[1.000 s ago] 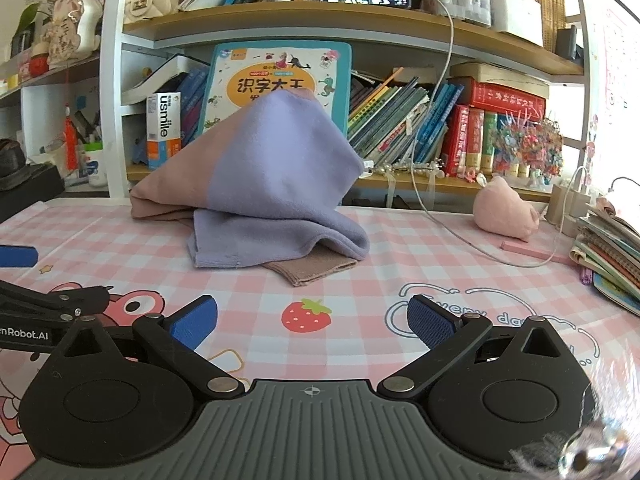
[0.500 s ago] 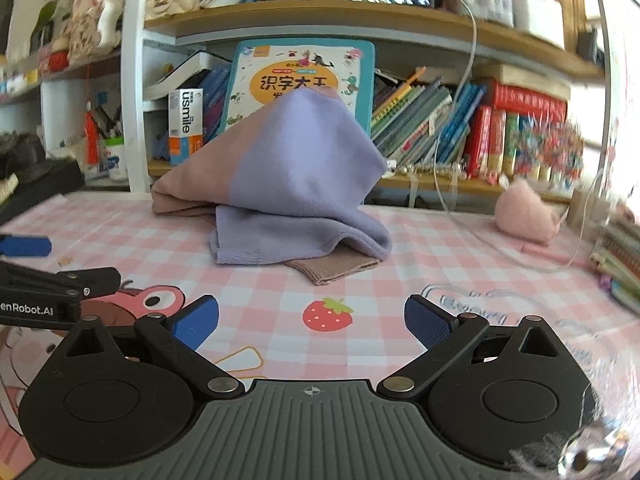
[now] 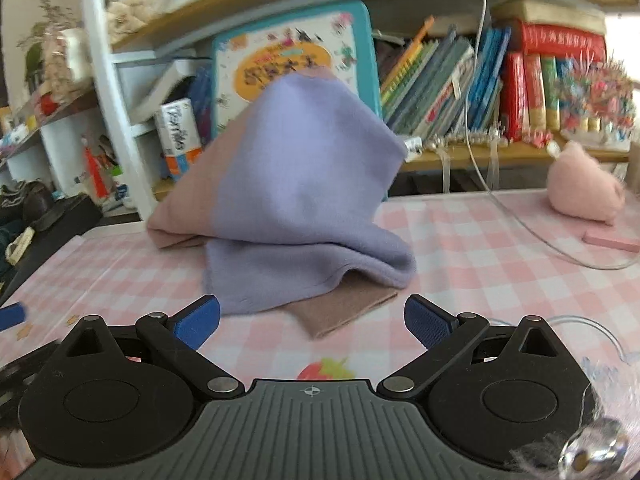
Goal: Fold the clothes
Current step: 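Move both tools to the sweater and grasp its lavender fabric with the left tool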
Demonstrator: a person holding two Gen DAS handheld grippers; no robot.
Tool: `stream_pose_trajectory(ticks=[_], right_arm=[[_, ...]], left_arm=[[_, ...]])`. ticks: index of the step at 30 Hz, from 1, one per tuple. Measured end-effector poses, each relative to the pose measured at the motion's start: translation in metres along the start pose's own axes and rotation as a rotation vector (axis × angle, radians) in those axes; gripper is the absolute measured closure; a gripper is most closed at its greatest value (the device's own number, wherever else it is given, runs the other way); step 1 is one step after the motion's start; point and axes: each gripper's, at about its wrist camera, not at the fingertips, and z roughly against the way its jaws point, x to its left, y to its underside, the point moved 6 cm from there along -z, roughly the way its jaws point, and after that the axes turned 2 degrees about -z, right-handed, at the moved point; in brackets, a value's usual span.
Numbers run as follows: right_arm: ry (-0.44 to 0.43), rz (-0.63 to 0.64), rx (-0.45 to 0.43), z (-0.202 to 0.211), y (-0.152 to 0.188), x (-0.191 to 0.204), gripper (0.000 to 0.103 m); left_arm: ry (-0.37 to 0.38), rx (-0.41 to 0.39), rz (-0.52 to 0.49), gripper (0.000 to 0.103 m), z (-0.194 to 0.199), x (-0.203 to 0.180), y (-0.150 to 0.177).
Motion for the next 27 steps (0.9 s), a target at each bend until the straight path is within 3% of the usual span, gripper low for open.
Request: stream_pose_trajectory(ticks=[4, 8, 13, 15, 17, 18, 22, 25, 27], right_arm=[[0.024, -0.045, 0.044, -0.030, -0.003, -0.017, 0.003], [0.016, -0.077, 0.054, -0.045, -0.002, -0.024, 0.004], [-0.014, -0.027, 0.068, -0.050, -0.003, -0.013, 0.021], [-0.011, -0.009, 0.061, -0.049, -0.004, -0.010, 0.035], [-0.017, -0.003, 0.056, -0.048, -0.003, -0.008, 0.088], [-0.033, -0.016, 0.057, -0.047, -0.003, -0.009, 0.092], [-0.155, -0.047, 0.057, -0.031, 0.000, -0.002, 0.102], [-0.371, -0.079, 0.028, -0.005, -0.009, 0.021, 0.102], [-0.468, -0.059, -0.012, 0.013, -0.016, 0.036, 0.102]], left_arm=[[-0.004, 0.007, 0.011, 0.000, -0.001, 0.002, 0.000], [-0.019, 0.061, 0.012, 0.000, -0.010, 0.002, 0.002], [-0.029, 0.099, 0.011, 0.000, -0.015, 0.004, 0.006], [-0.038, 0.092, -0.002, 0.000, -0.014, 0.002, 0.006], [-0.046, 0.086, -0.027, 0.000, -0.014, -0.002, 0.004], [-0.045, 0.083, -0.042, 0.000, -0.014, -0.004, 0.003], [-0.030, 0.048, -0.102, 0.000, -0.009, -0.014, -0.001], [0.004, 0.030, -0.132, 0.000, -0.006, -0.021, -0.004], [0.038, 0.022, -0.133, 0.000, -0.005, -0.025, -0.007]])
